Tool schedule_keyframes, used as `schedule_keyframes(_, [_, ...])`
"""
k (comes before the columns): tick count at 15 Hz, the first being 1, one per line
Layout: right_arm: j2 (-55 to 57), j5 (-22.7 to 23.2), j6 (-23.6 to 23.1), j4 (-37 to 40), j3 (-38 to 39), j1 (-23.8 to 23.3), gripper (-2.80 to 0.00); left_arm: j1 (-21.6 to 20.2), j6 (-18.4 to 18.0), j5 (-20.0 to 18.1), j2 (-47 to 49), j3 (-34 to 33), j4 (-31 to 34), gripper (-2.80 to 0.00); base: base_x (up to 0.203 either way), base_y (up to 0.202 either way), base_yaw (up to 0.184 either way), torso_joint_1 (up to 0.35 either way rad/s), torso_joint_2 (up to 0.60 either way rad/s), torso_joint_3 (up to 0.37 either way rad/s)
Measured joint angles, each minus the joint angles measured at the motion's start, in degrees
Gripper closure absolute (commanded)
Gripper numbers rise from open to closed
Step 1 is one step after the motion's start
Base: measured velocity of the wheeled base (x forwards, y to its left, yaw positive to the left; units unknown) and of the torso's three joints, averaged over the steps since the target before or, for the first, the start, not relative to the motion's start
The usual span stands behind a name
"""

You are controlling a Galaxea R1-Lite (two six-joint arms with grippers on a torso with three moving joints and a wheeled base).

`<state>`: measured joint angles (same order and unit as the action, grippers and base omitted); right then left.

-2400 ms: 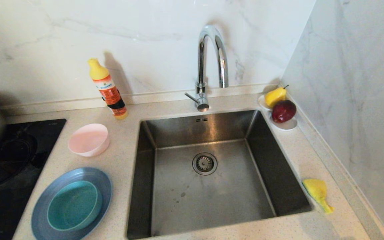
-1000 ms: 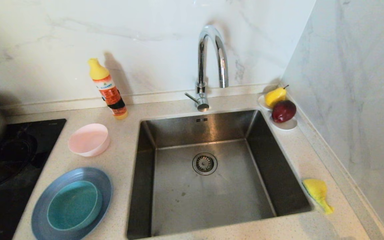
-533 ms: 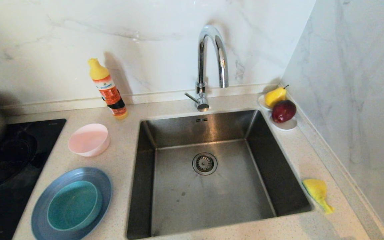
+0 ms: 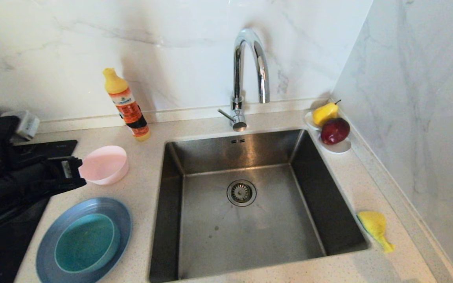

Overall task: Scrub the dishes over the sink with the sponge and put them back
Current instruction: Grab the dish soap

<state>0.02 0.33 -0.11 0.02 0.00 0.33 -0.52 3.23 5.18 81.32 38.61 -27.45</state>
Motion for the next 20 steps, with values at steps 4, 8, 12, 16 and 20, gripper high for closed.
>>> schedule_keyframes(4, [0.00, 0.00, 0.01, 0.05, -0.02, 0.00, 0.00, 1.81, 3.06, 3.36, 10.11, 2.67, -7.75, -2.80, 0.000, 0.000, 0.000, 0.000, 0.00, 0.000])
schedule_keyframes(8, [0.00, -0.02, 0.03, 0.05, -0.02, 0.00, 0.00, 2.53, 5.17, 3.48, 14.65, 4.13, -10.43, -2.80, 0.000, 0.000, 0.000, 0.000, 0.00, 0.000])
schedule_keyframes(12, [0.00, 0.00, 0.04, 0.02, -0.02, 0.00, 0.00, 2.63, 4.98, 3.75, 21.91, 5.28, -24.56, -2.80, 0.000, 0.000, 0.000, 0.000, 0.00, 0.000])
schedule_keyframes(16, [0.00, -0.02, 0.05, 0.01, -0.02, -0.02, 0.00, 2.63, 4.68, 3.59, 26.47, 8.91, -28.12, -2.80, 0.000, 0.000, 0.000, 0.000, 0.00, 0.000])
schedule_keyframes(20, [0.00, 0.00, 0.04, 0.05, -0.02, 0.00, 0.00, 2.69, 4.56, 3.42, 30.57, 13.82, -28.29, -2.80, 0.000, 0.000, 0.000, 0.000, 0.00, 0.000])
